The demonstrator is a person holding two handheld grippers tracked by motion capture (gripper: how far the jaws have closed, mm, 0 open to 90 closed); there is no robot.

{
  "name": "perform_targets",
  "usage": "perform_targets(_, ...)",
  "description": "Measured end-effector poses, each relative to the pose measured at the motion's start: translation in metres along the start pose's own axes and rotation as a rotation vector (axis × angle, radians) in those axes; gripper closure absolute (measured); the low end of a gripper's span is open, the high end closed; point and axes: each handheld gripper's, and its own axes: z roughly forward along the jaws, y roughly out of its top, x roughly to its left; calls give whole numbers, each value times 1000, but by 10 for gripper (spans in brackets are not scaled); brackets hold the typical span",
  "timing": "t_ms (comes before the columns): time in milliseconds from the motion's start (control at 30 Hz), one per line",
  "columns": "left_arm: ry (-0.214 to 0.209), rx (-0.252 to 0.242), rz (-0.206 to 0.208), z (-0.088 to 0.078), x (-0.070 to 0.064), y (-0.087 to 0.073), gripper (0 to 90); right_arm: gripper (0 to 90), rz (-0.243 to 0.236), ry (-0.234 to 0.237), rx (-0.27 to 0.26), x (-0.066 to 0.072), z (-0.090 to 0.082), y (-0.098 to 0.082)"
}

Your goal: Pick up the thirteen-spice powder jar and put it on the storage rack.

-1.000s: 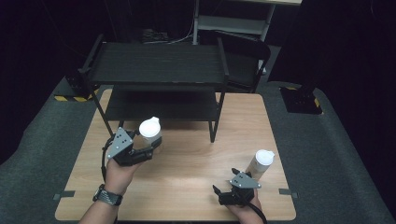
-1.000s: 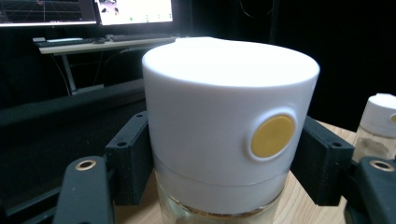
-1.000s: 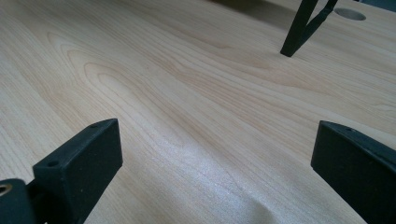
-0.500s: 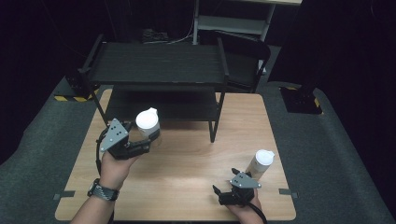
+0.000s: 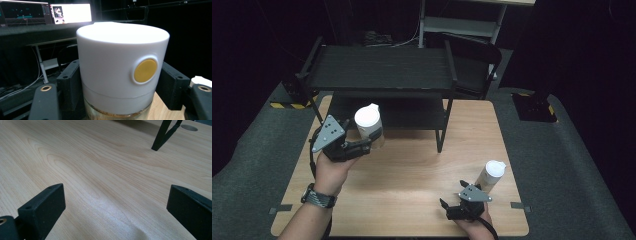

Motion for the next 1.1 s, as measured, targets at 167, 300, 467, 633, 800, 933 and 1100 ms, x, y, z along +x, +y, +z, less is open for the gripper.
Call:
perform_targets(167,5,-8,13,0,1,11,304,16,-2,-1,2,0,0,0)
perform_targets(300,7,-18,2,0,5,20,304,16,-2,-1,2,0,0,0)
perform_targets(467,6,-27,5,0,9,31,304,17,0,2,3,0,0,1)
perform_targets(633,16,-23,19,2,10,42,304,17,-1,2,3,0,0,1)
perform_targets(800,26,-35,13,5,13,50,304,17,0,3,3,-1,0,1)
perform_targets(933,29,-36,12,8,15,57,304,17,0,3,3,0,0,0)
perform_targets(1100,40,-49,4,11,18,68,304,17,-4,3,3,0,0,1)
